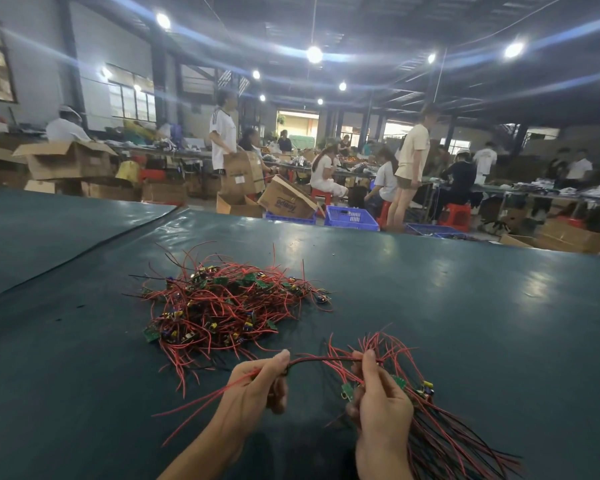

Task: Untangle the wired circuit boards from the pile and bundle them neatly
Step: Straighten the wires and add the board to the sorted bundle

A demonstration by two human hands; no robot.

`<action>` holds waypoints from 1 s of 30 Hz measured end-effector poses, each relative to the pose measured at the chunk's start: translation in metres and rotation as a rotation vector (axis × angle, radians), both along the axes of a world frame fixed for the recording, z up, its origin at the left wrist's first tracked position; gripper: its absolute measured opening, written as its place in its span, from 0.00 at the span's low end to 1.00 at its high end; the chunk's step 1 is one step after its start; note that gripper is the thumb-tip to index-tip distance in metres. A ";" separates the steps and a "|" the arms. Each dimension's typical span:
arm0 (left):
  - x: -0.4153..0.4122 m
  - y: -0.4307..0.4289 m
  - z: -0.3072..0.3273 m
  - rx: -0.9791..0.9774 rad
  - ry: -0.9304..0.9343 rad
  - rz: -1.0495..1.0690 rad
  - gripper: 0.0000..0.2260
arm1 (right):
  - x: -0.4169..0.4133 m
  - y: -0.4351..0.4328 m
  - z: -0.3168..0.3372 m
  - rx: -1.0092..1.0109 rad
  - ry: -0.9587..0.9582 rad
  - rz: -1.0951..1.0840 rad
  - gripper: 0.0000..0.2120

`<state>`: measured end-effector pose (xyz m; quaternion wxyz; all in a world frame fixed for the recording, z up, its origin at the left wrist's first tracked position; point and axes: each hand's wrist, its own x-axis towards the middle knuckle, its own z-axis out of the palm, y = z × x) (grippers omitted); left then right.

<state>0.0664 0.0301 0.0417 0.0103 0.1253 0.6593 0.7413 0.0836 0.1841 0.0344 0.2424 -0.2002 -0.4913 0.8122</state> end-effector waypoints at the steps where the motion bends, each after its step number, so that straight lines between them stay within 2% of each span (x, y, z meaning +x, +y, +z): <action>1: 0.000 -0.001 0.000 0.018 -0.017 0.001 0.21 | 0.003 -0.004 0.001 0.025 0.002 0.040 0.12; 5: 0.000 -0.001 0.001 0.046 -0.052 -0.041 0.22 | 0.012 -0.024 0.006 0.305 0.006 0.234 0.13; 8: 0.002 0.001 0.000 0.043 -0.086 -0.129 0.22 | 0.020 -0.038 0.005 0.467 0.064 0.339 0.20; 12: 0.003 0.003 -0.003 -0.094 -0.060 -0.234 0.26 | 0.025 -0.045 0.003 0.531 0.004 0.447 0.28; 17: 0.002 0.001 -0.004 -0.182 -0.030 -0.236 0.26 | 0.024 -0.042 0.006 0.436 -0.080 0.483 0.26; 20: 0.001 0.001 -0.005 -0.192 0.024 -0.248 0.26 | 0.022 -0.038 0.008 0.348 -0.152 0.407 0.31; 22: 0.001 -0.001 -0.004 -0.275 0.092 -0.222 0.27 | 0.020 -0.035 0.009 0.241 -0.221 0.359 0.35; 24: -0.002 -0.008 -0.005 -0.427 0.210 -0.078 0.25 | 0.017 -0.029 0.007 0.042 -0.223 0.283 0.32; 27: -0.011 -0.024 -0.008 -0.667 0.449 0.255 0.21 | 0.013 -0.018 0.006 -0.273 -0.187 0.205 0.26; 30: -0.021 -0.040 -0.007 -0.850 0.687 0.561 0.08 | 0.012 -0.009 0.007 -0.439 -0.126 0.164 0.26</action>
